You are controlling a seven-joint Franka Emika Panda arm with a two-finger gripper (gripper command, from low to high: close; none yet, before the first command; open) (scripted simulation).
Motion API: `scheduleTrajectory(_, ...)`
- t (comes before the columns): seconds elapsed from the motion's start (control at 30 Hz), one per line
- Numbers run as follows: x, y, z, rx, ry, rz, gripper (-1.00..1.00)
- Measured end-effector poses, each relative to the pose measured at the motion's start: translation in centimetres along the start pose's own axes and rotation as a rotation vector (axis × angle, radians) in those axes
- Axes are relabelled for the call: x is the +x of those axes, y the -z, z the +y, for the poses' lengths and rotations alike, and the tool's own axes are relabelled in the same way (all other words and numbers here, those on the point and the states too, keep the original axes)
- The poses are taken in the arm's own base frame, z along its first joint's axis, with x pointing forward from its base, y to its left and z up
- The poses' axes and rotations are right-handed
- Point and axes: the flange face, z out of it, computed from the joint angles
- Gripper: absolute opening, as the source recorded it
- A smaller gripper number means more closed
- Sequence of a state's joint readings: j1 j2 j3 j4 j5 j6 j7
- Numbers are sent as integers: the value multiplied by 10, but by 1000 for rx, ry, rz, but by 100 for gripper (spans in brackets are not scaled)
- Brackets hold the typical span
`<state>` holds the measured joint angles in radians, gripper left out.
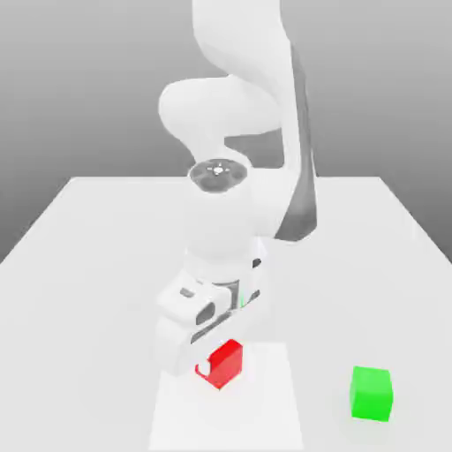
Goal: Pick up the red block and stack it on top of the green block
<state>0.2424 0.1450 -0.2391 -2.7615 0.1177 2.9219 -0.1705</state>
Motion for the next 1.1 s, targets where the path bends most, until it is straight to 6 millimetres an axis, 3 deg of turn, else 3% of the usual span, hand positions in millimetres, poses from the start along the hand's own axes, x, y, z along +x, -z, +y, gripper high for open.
scheduleTrajectory(0.3,1,29,1,0,-3,2,-100)
scheduleTrajectory(0.57,-10,35,-2,8,2,-20,-100)
scheduleTrajectory(0.83,8,40,-21,-14,275,-43,-100)
scheduleTrajectory(1.1,27,48,-66,-22,621,-57,-100)
